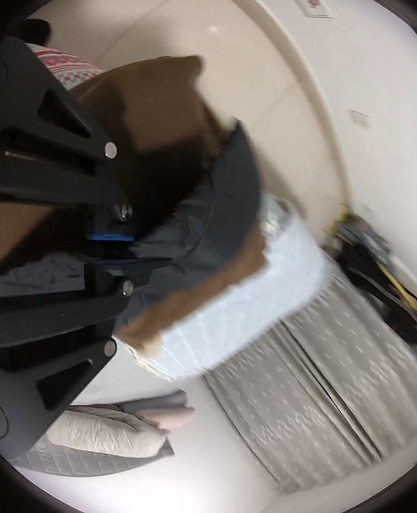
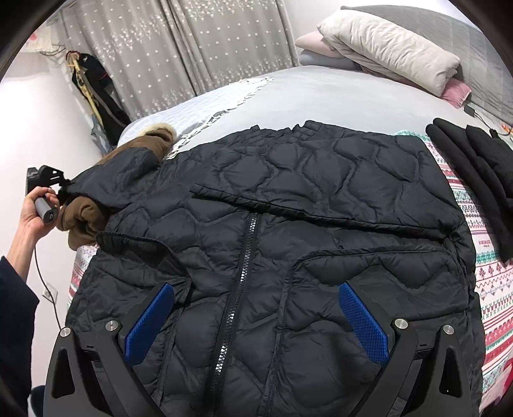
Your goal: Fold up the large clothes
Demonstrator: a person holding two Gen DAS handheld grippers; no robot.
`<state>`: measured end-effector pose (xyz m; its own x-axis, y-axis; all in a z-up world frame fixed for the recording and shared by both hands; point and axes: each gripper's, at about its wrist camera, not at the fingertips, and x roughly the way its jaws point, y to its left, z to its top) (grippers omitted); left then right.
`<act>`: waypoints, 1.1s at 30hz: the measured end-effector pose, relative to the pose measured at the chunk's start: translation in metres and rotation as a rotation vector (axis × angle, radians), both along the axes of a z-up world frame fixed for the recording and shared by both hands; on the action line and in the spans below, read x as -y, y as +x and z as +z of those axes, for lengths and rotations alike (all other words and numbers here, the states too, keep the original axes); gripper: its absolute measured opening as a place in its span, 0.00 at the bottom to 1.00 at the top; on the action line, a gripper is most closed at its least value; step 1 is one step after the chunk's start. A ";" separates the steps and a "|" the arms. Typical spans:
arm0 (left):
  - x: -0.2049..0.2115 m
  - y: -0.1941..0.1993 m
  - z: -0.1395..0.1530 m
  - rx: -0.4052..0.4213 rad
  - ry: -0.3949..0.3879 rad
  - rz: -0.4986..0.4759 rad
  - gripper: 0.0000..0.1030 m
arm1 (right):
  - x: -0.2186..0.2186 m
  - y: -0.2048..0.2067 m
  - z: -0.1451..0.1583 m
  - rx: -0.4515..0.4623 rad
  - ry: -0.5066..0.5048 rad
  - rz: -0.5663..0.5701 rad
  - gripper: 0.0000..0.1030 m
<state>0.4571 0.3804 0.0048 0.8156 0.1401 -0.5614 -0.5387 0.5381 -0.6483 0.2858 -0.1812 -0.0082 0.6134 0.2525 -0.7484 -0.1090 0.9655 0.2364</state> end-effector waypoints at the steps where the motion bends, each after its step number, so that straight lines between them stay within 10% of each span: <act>1: 0.007 -0.002 0.013 0.035 0.047 -0.007 0.08 | 0.001 0.000 0.000 0.001 0.004 -0.001 1.00; 5: 0.063 -0.002 0.063 0.134 0.291 -0.133 0.08 | 0.004 0.001 0.001 0.006 0.008 -0.016 1.00; 11: 0.187 -0.007 0.108 0.265 0.444 -0.470 0.08 | 0.019 0.008 0.000 0.001 0.033 -0.074 1.00; 15: 0.281 -0.021 0.087 0.250 0.477 -0.795 0.84 | 0.040 0.013 -0.005 -0.022 0.076 -0.132 1.00; 21: 0.325 -0.039 0.040 0.184 0.503 -0.988 0.86 | 0.067 0.022 -0.023 -0.112 0.191 -0.198 1.00; 29: 0.311 -0.016 0.009 0.007 0.368 -0.942 0.86 | 0.086 0.025 -0.029 -0.159 0.285 -0.256 1.00; 33: 0.373 -0.008 -0.009 -0.076 0.497 -1.001 0.86 | 0.099 0.024 -0.032 -0.165 0.333 -0.296 1.00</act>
